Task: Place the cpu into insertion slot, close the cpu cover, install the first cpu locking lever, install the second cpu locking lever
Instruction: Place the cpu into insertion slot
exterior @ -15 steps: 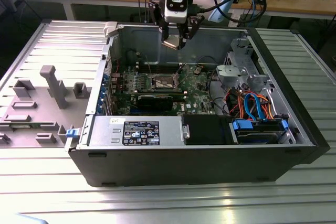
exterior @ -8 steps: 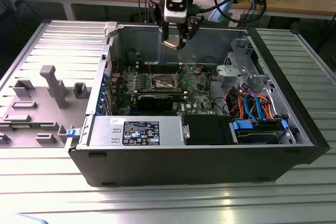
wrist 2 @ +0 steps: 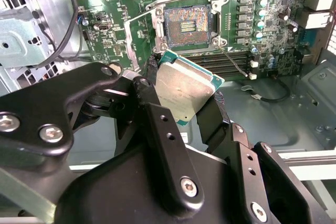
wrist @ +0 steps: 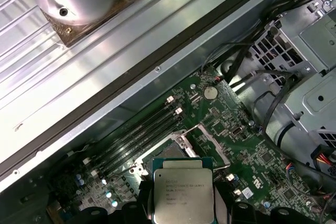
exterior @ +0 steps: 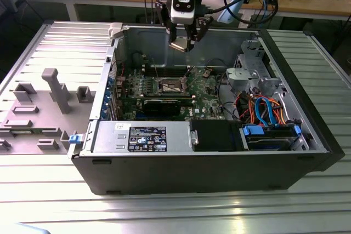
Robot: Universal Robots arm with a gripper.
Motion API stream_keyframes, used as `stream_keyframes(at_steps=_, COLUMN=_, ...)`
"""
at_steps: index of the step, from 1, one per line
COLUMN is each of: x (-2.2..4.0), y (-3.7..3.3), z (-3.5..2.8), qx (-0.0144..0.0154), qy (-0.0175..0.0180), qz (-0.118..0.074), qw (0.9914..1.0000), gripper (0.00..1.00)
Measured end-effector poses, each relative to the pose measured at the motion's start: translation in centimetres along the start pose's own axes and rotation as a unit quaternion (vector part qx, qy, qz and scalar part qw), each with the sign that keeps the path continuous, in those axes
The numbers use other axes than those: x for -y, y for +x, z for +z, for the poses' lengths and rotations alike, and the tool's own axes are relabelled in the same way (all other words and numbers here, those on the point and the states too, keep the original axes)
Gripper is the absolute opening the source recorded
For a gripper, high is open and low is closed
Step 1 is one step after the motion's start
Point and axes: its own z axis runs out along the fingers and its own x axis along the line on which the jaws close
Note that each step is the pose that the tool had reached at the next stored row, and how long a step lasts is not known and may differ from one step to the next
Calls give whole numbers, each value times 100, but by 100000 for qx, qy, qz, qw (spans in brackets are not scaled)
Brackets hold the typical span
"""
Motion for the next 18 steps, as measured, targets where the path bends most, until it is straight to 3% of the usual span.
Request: stream_keyframes(at_steps=18, x=1, y=0, z=13, qx=160, qy=-32, qz=1826, qw=99983, gripper=55)
